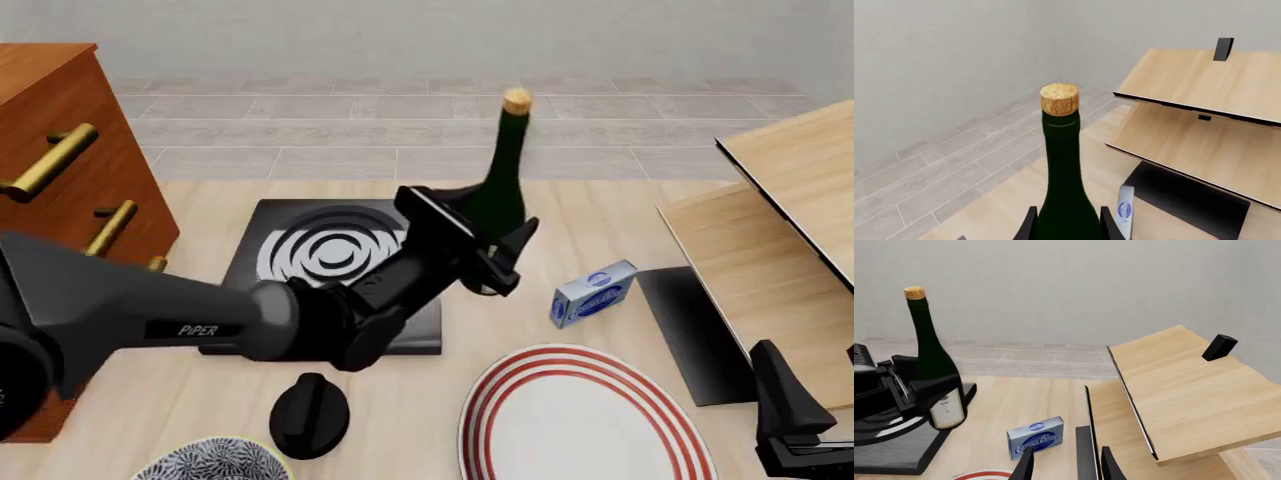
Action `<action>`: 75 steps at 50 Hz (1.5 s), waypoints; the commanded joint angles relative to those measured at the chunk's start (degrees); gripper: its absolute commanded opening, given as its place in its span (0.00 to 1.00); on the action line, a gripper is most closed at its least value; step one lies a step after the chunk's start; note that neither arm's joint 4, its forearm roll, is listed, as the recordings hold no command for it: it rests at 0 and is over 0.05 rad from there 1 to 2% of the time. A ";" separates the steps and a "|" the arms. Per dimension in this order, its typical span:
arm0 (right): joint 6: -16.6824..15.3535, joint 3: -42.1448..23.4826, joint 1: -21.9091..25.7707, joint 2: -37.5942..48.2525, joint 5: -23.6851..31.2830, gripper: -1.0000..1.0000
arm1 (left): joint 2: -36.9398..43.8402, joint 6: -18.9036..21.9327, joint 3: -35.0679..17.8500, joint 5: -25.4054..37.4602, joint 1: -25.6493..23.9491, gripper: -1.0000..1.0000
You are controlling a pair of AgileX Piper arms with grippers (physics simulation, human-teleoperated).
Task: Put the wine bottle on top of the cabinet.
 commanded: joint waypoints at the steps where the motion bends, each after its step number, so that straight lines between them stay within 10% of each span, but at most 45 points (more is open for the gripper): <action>1: -0.01 0.00 -0.01 0.00 0.00 1.00 | -4.79 1.82 2.80 0.43 -0.30 0.00; 75: 0.00 0.00 0.01 0.00 0.00 1.00 | -32.91 0.91 6.59 21.43 0.47 0.00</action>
